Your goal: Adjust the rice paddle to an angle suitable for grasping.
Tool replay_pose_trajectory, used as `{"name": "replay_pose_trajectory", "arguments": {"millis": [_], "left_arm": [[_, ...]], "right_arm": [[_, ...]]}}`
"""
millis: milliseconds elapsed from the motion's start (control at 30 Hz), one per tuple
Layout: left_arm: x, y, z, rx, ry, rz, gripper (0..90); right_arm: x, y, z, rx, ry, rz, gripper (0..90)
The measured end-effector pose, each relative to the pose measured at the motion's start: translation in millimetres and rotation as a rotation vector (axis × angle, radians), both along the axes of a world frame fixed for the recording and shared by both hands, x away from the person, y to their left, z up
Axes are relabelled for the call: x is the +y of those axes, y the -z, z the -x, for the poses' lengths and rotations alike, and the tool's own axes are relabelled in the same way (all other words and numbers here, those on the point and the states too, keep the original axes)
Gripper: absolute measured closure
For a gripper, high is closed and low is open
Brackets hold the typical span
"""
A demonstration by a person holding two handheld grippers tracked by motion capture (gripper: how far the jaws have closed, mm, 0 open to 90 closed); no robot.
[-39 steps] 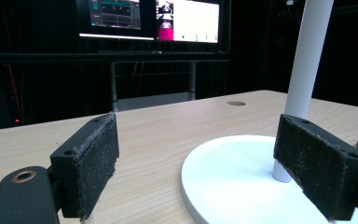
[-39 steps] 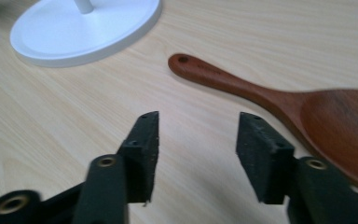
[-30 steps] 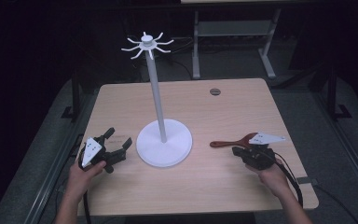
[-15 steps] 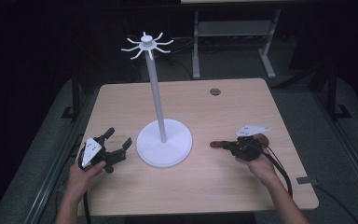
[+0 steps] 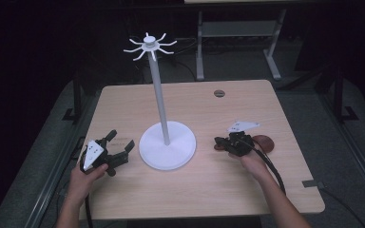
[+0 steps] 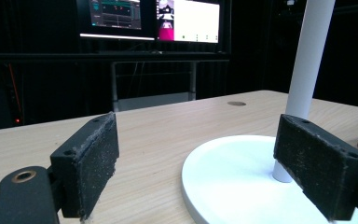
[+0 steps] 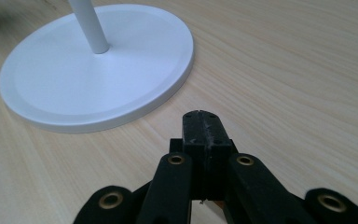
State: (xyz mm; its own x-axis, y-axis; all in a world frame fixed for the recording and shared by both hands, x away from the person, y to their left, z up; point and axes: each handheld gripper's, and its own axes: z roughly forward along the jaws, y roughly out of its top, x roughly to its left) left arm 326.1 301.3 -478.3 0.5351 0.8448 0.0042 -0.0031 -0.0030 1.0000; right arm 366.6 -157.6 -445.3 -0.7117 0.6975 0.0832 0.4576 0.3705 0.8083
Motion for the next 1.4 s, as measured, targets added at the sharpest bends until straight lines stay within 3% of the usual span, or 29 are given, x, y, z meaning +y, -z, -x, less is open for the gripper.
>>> {"name": "replay_pose_trajectory", "arguments": {"millis": [100, 233, 600, 900, 1000, 1400], "left_arm": [[-0.1, 0.0, 0.0, 0.001, 0.000, 0.001, 13.4], [-0.3, -0.1, 0.1, 0.001, 0.000, -0.001, 13.4], [-0.2, 0.0, 0.0, 0.001, 0.001, -0.001, 13.4], [-0.2, 0.0, 0.1, 0.001, 0.000, 0.000, 13.4], [-0.2, 0.0, 0.1, 0.001, 0.000, -0.002, 13.4], [-0.3, 0.0, 0.1, 0.000, 0.000, -0.002, 13.4]], "right_arm": [[0.8, 5.9, 0.1, 0.003, 0.002, 0.014, 89.7], [-0.4, 12.5, 0.7, 0.015, 0.009, -0.014, 89.7], [-13.6, 29.4, 6.1, 0.024, 0.014, -0.026, 89.8], [-17.2, 32.4, 6.8, 0.010, 0.026, -0.018, 89.8], [-14.8, 32.6, 7.0, 0.010, 0.024, 0.000, 89.8], [-3.5, 32.4, 0.9, -0.011, 0.035, -0.006, 89.8]]}}
